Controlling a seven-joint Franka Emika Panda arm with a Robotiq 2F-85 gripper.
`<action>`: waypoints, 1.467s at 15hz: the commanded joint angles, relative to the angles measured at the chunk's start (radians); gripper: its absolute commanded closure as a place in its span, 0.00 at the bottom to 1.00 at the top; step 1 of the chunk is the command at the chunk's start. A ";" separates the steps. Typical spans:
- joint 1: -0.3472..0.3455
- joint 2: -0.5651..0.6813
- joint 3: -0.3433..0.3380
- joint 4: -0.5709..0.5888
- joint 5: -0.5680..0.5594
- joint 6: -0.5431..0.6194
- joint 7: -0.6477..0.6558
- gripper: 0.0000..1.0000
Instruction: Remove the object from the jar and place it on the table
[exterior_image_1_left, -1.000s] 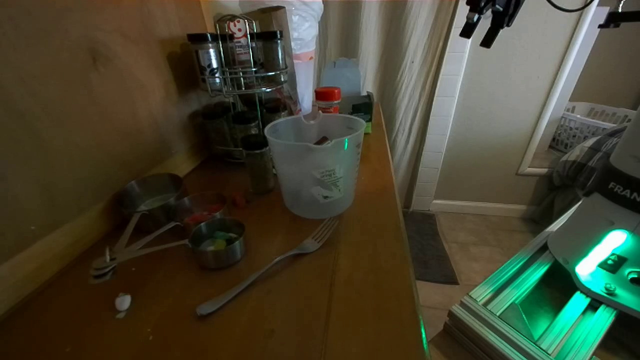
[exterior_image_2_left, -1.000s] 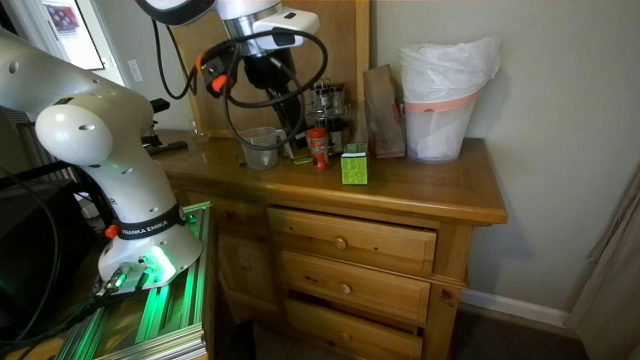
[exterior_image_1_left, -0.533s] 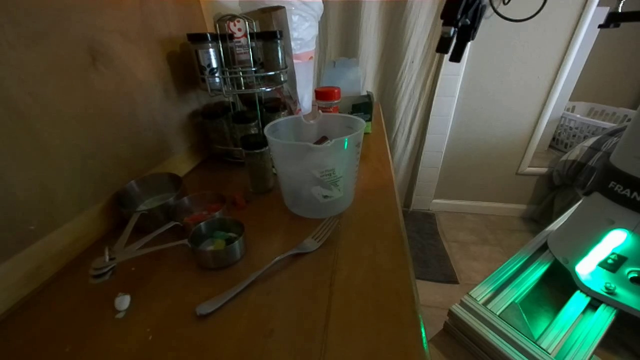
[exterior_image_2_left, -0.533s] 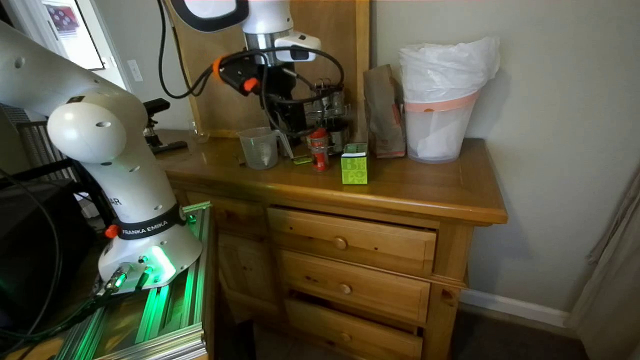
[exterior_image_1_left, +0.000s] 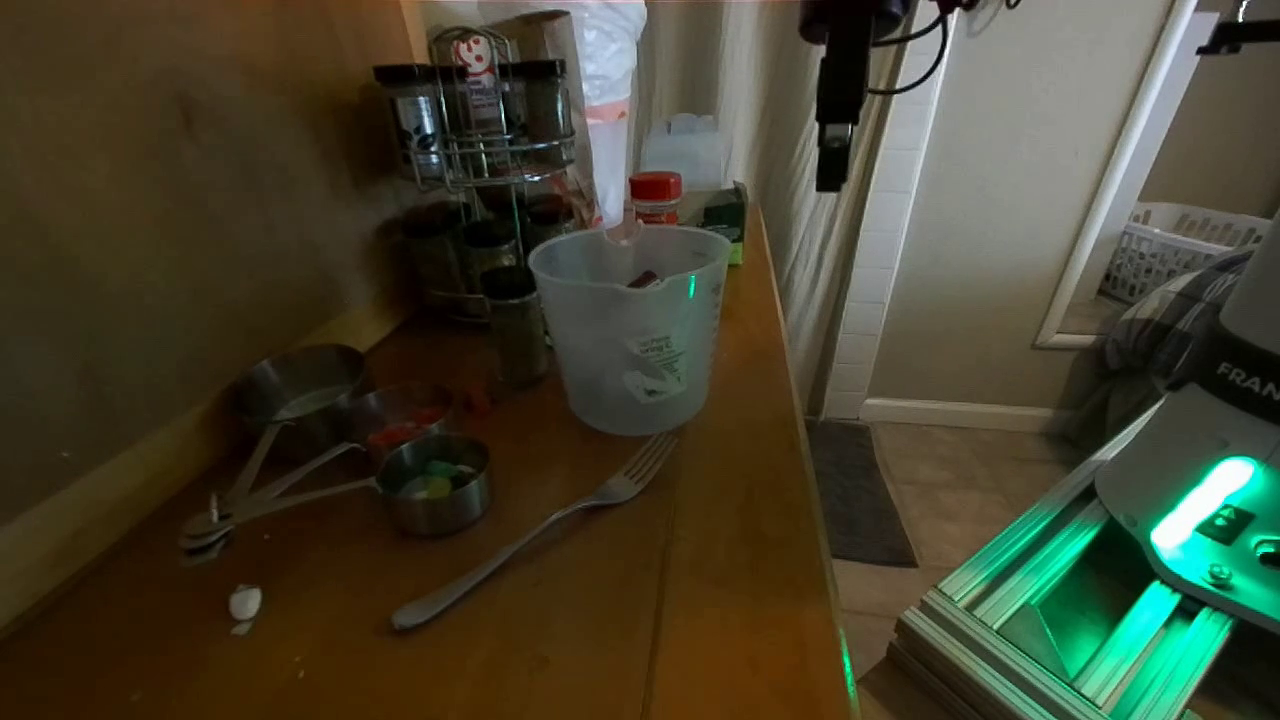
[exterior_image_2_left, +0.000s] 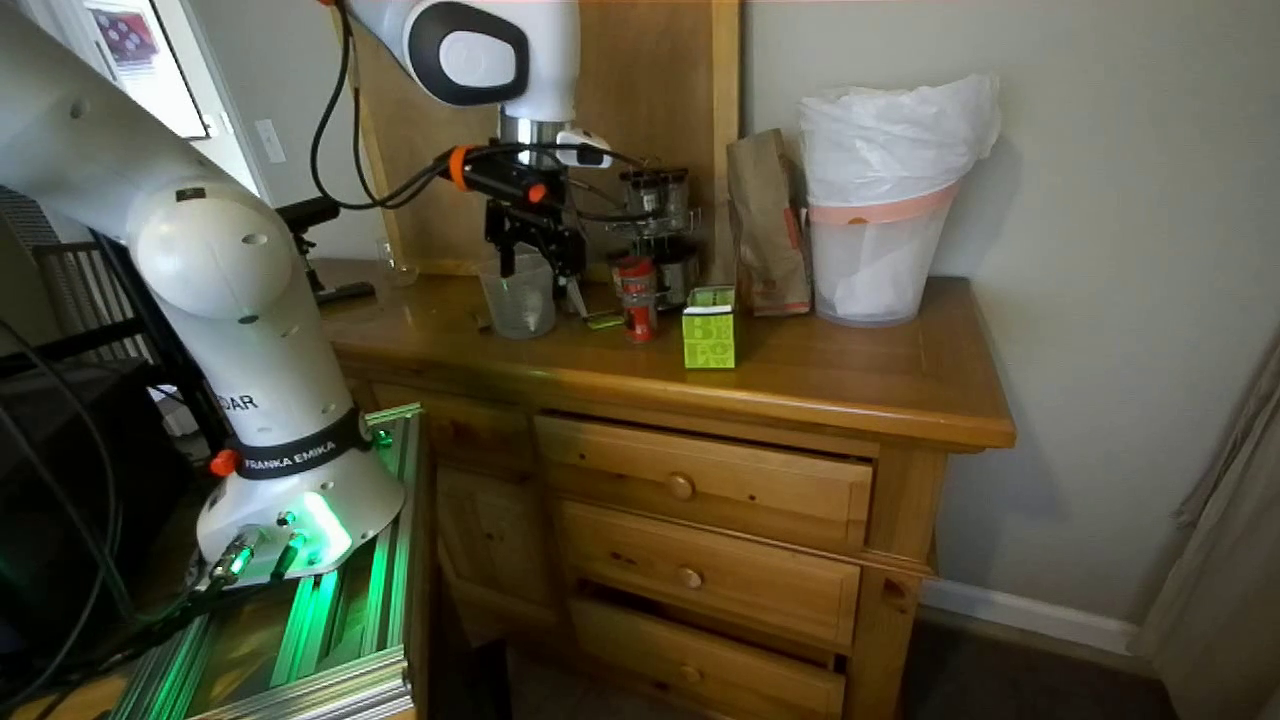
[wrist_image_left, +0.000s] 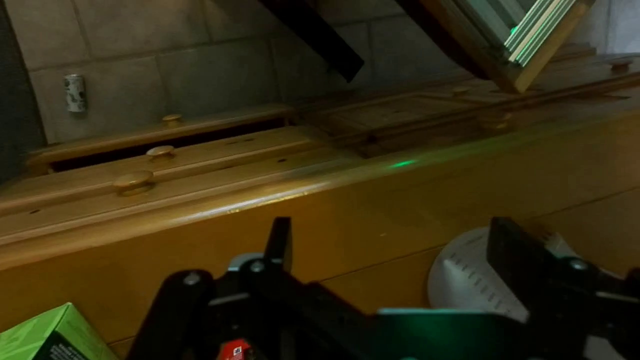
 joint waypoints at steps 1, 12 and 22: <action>-0.027 0.009 0.030 0.003 0.016 -0.006 -0.019 0.00; 0.088 0.184 0.326 0.217 -0.002 -0.032 0.158 0.00; 0.092 0.294 0.442 0.280 -0.048 0.056 0.206 0.14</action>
